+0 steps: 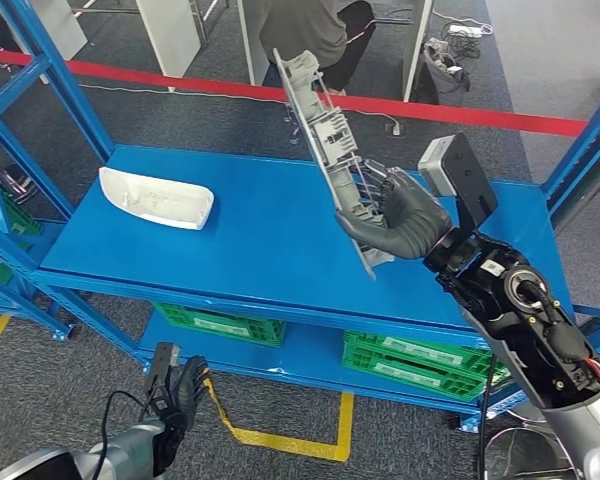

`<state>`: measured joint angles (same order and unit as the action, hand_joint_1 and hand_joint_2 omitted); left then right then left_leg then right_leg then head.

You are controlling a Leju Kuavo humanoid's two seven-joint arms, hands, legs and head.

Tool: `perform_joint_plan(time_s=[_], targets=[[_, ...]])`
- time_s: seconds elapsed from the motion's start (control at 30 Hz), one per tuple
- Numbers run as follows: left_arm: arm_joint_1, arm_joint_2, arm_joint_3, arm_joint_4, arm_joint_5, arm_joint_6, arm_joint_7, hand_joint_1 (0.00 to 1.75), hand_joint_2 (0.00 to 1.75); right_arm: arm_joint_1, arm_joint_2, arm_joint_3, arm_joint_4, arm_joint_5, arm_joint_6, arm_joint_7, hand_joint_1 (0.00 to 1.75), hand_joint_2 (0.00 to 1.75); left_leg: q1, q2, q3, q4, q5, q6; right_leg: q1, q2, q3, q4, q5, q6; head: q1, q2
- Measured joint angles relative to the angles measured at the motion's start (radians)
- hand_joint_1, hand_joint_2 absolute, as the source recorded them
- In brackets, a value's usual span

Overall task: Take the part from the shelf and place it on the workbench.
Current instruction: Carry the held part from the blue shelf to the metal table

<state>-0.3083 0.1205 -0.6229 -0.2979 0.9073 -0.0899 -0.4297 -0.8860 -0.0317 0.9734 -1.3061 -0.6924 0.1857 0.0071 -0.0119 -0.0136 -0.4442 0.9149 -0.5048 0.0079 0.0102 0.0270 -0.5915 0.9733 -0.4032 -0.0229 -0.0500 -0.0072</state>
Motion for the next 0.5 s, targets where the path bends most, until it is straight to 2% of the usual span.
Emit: perform_joint_plan(time_s=[0.5], targets=[[-0.003,-0.002,0.000,0.000,-0.001,0.003,0.022,0.00,0.00,0.001,-0.020,-0.049,-0.015,-0.016,-0.023,-0.045,1.75,1.75,0.000,0.000,0.000,0.000,0.000,0.000,0.000,0.000,0.000,0.000,0.000,0.000,0.000,0.000]])
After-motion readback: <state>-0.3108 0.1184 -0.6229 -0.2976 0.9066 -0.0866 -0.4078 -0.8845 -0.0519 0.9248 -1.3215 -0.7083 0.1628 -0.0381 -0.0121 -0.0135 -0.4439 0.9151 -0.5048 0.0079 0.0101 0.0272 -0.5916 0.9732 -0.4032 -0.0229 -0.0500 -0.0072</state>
